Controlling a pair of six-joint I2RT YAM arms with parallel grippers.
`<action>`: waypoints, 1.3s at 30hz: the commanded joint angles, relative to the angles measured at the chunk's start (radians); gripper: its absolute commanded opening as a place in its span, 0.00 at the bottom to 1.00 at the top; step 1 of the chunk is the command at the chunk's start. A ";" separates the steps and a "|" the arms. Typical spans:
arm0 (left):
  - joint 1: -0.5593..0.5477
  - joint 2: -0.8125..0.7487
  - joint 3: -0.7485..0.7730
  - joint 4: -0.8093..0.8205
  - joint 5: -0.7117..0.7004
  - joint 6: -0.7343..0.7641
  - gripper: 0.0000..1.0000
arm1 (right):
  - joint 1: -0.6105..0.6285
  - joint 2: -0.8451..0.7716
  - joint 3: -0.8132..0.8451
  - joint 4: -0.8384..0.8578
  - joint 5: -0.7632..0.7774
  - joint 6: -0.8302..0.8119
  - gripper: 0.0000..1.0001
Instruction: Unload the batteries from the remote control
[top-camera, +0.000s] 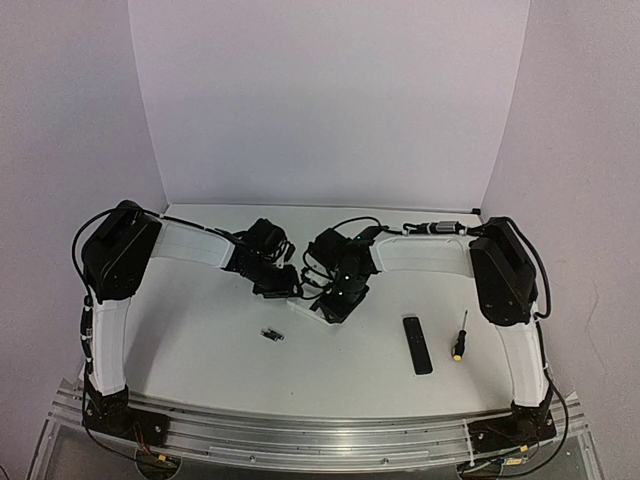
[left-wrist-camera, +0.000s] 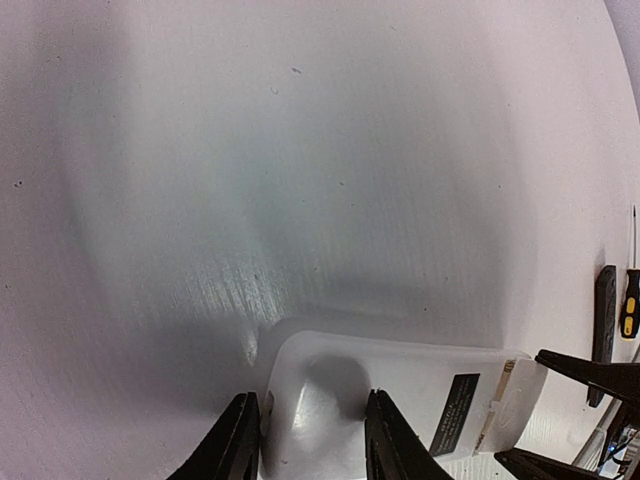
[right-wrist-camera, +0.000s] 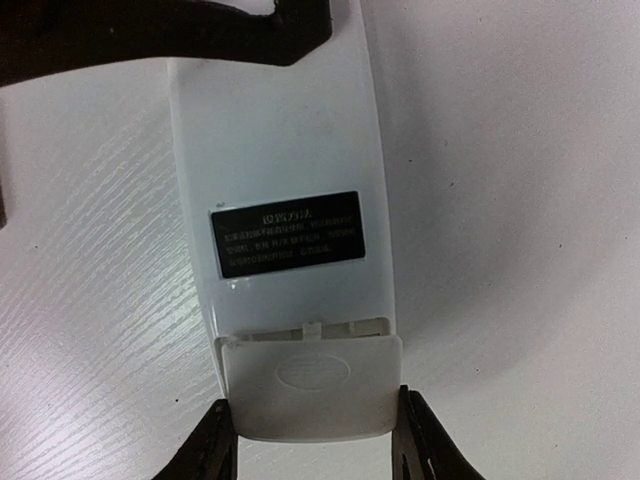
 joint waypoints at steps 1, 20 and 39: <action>-0.029 0.042 -0.023 -0.166 -0.009 0.019 0.36 | 0.000 0.009 0.019 0.006 0.003 0.019 0.45; -0.029 0.050 -0.016 -0.169 -0.010 0.017 0.36 | 0.000 -0.020 0.020 0.007 -0.037 0.021 0.69; -0.028 -0.002 -0.038 -0.155 0.008 -0.002 0.39 | -0.002 -0.206 -0.094 0.055 0.121 0.665 0.71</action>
